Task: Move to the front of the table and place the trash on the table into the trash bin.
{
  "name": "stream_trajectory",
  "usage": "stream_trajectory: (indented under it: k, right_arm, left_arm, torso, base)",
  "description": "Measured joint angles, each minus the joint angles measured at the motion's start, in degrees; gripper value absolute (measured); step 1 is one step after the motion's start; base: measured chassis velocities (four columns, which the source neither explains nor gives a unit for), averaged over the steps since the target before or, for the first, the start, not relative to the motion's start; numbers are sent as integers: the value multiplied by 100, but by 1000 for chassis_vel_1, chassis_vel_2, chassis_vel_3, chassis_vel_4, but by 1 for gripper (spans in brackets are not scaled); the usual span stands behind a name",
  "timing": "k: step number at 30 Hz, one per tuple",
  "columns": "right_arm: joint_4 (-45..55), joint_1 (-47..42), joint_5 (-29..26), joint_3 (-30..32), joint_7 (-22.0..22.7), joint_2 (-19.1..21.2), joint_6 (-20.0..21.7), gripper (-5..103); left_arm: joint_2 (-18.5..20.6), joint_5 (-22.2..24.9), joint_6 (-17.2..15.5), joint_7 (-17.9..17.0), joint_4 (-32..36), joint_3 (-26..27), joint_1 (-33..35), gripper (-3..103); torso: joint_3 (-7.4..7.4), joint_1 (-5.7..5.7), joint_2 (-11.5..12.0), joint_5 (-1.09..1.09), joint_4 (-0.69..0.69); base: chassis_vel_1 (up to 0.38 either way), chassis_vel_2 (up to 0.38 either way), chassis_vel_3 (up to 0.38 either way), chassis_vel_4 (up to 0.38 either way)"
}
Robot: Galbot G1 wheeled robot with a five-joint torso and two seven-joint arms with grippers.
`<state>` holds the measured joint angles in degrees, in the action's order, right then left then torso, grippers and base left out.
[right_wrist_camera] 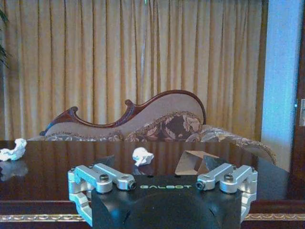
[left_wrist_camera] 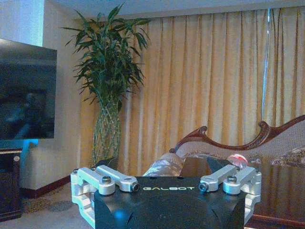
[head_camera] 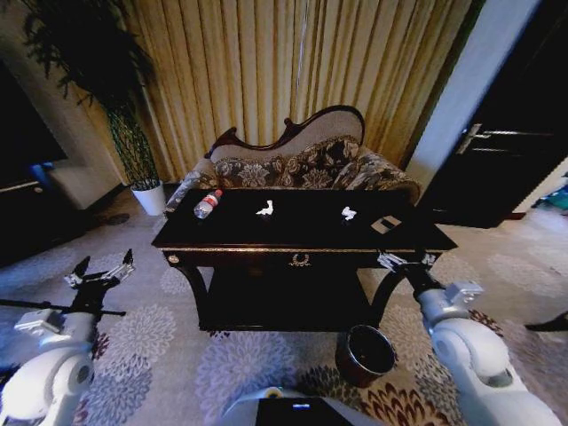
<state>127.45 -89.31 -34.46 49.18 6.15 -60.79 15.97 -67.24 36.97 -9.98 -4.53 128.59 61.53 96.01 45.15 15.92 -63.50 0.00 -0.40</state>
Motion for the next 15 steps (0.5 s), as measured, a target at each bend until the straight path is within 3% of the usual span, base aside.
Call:
stream_trajectory:
  k: [6,15]
  right_arm:
    - [-96,115,-48,-93,1,144,83,100]
    - [-229,281,-87,-153,-6,428,136,100]
  left_arm:
    - [20,-5,-96,-38,38,-156,-114,100]
    - [-180,-438,-69,-151,190,-451,-102,100]
  torso:
    - [1,2,1,0,-1]
    - [1,2,2,0,-1]
  base:
    - [0,0,0,0]
    - [0,0,0,0]
